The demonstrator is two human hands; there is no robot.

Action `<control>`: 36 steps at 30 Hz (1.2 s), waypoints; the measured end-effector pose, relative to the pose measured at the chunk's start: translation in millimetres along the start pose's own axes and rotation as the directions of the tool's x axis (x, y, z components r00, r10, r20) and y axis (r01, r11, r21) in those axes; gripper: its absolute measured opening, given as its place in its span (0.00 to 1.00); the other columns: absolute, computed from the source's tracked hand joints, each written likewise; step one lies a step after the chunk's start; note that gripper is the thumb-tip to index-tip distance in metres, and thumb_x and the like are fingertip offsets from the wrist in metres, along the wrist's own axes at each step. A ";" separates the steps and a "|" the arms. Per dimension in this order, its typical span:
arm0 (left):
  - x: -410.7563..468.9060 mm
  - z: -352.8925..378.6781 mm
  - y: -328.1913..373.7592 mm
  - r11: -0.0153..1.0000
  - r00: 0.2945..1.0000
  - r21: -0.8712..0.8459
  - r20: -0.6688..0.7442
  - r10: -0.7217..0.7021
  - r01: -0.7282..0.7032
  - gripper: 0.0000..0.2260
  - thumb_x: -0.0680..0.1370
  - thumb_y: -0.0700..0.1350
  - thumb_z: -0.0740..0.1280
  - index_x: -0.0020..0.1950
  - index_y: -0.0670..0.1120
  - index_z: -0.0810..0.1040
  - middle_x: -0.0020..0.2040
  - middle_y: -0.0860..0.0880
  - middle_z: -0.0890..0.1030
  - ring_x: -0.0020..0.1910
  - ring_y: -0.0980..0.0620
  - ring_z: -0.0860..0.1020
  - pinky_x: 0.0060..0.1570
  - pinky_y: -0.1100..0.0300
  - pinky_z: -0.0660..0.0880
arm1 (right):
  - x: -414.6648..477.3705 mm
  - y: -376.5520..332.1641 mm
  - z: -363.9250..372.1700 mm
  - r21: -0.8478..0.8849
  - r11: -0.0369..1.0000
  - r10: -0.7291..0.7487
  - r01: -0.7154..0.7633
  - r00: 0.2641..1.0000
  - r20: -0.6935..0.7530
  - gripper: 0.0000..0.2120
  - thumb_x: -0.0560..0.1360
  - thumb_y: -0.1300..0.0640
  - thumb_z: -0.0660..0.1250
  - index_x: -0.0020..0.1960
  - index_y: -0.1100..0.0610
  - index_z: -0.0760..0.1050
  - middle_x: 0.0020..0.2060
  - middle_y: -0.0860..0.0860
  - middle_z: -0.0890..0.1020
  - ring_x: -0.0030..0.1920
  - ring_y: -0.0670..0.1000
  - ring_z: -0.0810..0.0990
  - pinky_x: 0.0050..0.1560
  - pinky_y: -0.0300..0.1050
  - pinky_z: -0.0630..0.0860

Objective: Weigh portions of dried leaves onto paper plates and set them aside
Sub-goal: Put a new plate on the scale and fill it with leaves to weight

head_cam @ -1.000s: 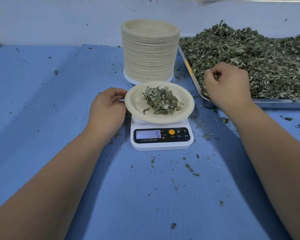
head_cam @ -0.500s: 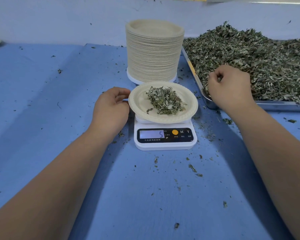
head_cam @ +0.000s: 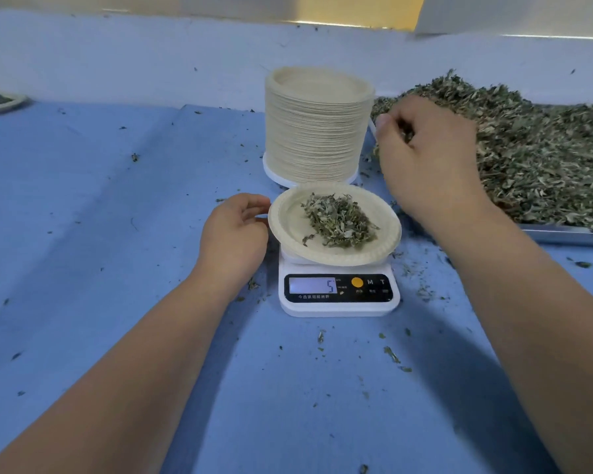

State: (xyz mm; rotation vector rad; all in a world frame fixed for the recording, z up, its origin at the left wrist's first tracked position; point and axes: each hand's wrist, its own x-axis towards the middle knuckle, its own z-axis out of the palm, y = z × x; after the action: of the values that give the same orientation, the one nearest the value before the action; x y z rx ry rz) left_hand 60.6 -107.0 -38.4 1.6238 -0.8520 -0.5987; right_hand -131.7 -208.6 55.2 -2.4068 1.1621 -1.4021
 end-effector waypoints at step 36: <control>-13.0 2.8 11.1 0.994 0.988 0.032 0.113 0.102 -0.106 0.16 0.71 0.53 0.62 0.56 0.66 0.78 0.51 0.59 0.83 0.49 0.61 0.81 0.48 0.60 0.76 | -19.1 100.4 -2.0 -0.427 0.895 0.292 -0.127 0.891 0.348 0.18 0.83 0.46 0.56 0.44 0.58 0.73 0.35 0.56 0.77 0.36 0.57 0.75 0.35 0.49 0.73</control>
State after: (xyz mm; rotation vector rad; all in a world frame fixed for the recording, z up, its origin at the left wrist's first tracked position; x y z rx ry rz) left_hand 48.2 -99.4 -29.0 1.5803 -1.0297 -0.6070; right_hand -194.2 -265.3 -2.5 -2.5384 1.6458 -0.5958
